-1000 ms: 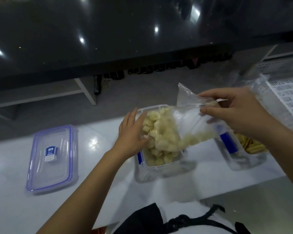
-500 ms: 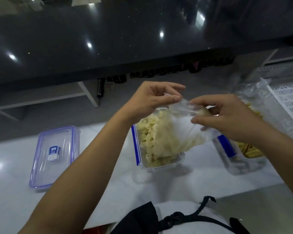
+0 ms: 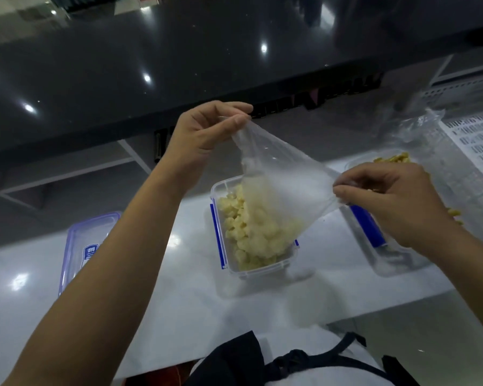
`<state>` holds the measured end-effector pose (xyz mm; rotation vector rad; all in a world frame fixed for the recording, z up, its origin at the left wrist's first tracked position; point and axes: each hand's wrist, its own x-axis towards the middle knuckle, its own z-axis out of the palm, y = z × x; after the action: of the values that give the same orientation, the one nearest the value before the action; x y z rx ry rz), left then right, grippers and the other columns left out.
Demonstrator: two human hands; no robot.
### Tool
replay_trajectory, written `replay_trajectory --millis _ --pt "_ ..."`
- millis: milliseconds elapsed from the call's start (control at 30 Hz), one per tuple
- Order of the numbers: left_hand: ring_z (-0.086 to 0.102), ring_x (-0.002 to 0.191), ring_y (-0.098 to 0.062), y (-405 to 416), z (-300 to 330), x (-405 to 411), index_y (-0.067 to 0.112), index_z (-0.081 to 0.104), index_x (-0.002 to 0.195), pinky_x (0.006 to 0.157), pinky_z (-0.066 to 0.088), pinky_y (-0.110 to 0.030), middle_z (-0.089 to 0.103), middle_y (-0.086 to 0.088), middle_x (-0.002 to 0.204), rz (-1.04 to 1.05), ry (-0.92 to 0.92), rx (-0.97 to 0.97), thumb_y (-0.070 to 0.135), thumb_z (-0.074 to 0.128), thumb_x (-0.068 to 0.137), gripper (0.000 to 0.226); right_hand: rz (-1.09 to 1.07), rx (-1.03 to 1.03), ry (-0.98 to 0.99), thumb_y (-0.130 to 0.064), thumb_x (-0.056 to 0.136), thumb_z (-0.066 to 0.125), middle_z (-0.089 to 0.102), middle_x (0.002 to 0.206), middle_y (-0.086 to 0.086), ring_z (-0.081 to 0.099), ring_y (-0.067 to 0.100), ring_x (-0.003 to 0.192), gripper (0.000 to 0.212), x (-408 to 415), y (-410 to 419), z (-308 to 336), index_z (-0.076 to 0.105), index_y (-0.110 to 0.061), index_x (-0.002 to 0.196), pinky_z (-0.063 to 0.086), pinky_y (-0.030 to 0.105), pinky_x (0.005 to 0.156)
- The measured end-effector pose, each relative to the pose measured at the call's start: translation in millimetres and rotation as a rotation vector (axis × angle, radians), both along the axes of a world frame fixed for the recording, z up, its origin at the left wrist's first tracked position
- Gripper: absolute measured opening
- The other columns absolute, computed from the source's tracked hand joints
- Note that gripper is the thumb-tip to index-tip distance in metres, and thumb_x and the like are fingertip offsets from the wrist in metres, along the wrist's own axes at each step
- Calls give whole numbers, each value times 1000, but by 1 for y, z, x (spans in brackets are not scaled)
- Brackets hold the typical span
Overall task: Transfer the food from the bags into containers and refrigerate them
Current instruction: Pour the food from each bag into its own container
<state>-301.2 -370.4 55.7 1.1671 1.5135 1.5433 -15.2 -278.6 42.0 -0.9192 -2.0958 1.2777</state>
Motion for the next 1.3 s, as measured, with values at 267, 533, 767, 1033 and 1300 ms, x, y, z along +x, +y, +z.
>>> replay_trajectory --millis 267,533,767,1033,1300 --pt "64 118 -17 -19 -10 7 15 64 130 102 53 -44 64 1 132 -305 262 -477 28 77 83 51 -54 -230 163 -2 86 70 70 76 18 73 28 66 5 -4 -3 7 73 -5 88 62 32 58" --pt "70 107 -26 -26 -16 4 5 73 113 100 54 -47 74 -5 113 -87 147 -422 15 71 88 27 -68 -260 134 -3 89 67 70 85 19 73 23 72 7 -12 6 -3 73 -8 90 62 30 59" --pt "70 83 -1 -39 -47 42 22 71 98 77 59 -22 70 9 94 34 243 -406 13 81 81 22 -230 -529 278 -10 83 73 67 93 15 71 36 82 20 0 -9 -35 68 -7 102 63 36 62" --pt "66 64 -4 -36 -63 57 19 68 80 58 54 -24 70 13 68 258 27 -388 -9 57 88 31 -117 -752 97 -30 68 85 67 118 0 73 15 97 56 5 -60 -82 68 -27 121 62 39 79" --pt "65 70 -15 -24 -51 67 22 72 75 64 54 -28 68 4 72 295 -30 -345 10 65 82 16 137 -662 70 -18 82 77 61 122 -5 74 18 88 62 -30 -54 -62 53 -33 137 61 30 69"
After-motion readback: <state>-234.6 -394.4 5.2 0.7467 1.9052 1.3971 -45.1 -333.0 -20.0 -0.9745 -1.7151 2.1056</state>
